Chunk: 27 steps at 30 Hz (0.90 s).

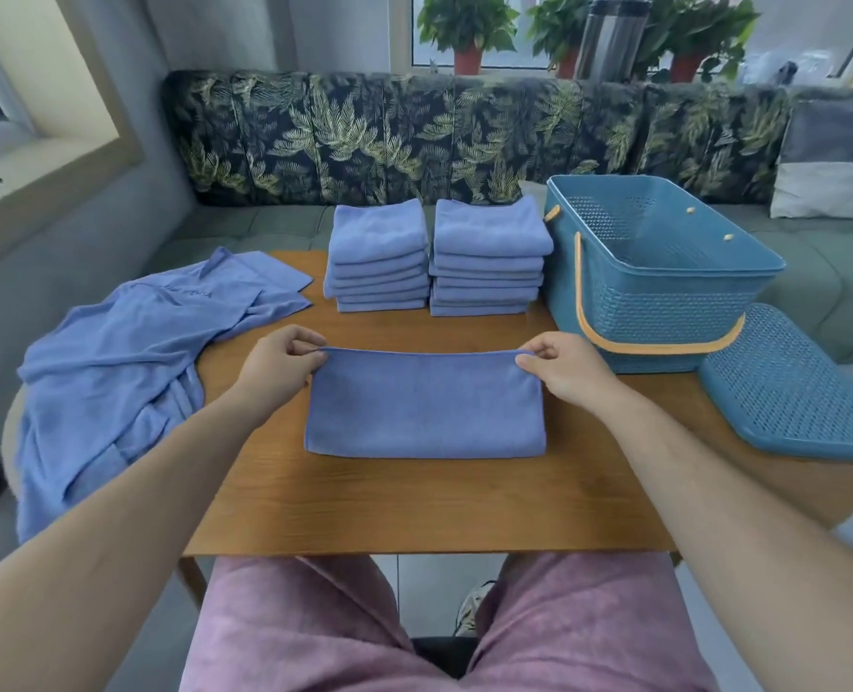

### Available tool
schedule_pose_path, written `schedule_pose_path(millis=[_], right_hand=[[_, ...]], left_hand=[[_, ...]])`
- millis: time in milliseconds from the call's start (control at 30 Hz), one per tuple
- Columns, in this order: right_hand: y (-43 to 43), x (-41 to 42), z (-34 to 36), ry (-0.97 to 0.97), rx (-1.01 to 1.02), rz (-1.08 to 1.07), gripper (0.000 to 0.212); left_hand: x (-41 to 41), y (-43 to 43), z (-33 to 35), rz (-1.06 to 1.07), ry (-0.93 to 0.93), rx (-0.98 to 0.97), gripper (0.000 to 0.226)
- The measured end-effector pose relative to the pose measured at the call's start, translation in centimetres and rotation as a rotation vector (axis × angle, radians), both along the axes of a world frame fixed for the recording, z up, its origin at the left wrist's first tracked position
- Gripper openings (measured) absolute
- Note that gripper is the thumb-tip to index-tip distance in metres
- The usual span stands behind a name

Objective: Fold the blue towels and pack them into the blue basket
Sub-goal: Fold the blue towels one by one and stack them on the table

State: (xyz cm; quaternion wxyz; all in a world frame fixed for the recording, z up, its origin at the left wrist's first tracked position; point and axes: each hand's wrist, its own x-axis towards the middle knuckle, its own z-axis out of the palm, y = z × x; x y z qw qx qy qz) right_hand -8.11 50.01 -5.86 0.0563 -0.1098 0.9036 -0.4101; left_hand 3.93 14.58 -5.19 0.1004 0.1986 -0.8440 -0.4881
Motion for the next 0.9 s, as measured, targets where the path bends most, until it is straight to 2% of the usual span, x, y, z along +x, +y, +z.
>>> schedule_pose_path(millis=[233,267,333,400,467,533,600,700,900], right_hand=[[-2.1,-1.9,-3.9,0.057,0.195,-0.083,0.002],[-2.2,-1.6,-4.0,0.079,0.209,-0.115,0.008],[-2.5,-0.7,-4.0,0.199,0.32,-0.173,0.028],[-3.9,1.1,-3.6,0.385,0.435,-0.179,0.037],[-6.6,3.6,-3.4,0.477,0.406,-0.062,0.044],[-9.6,5.7,-3.6,0.444,0.383,0.082,0.05],[-11.4,6.5,-4.3,0.371,0.438,0.159,0.052],[-11.2,6.2,-5.3,0.211,0.507,0.155,0.053],[-6.9,4.8,-5.8,0.124,0.622,0.111,0.063]], left_hand=[[-2.8,0.0,-3.2,0.056,-0.119,-0.133,0.012],[-2.7,0.1,-3.5,0.082,-0.108,-0.175,0.015],[-2.5,0.5,-4.1,0.144,-0.057,-0.431,0.021],[-2.2,2.4,-4.6,0.118,0.053,-0.704,0.024],[-2.3,5.8,-4.8,-0.058,0.201,-0.734,0.029],[-2.5,8.9,-5.3,-0.29,0.207,-0.686,0.041],[-2.5,10.5,-6.0,-0.426,0.08,-0.683,0.05],[-2.5,9.9,-6.8,-0.387,-0.076,-0.712,0.051],[-2.2,5.4,-6.7,-0.295,-0.212,-0.765,0.054]])
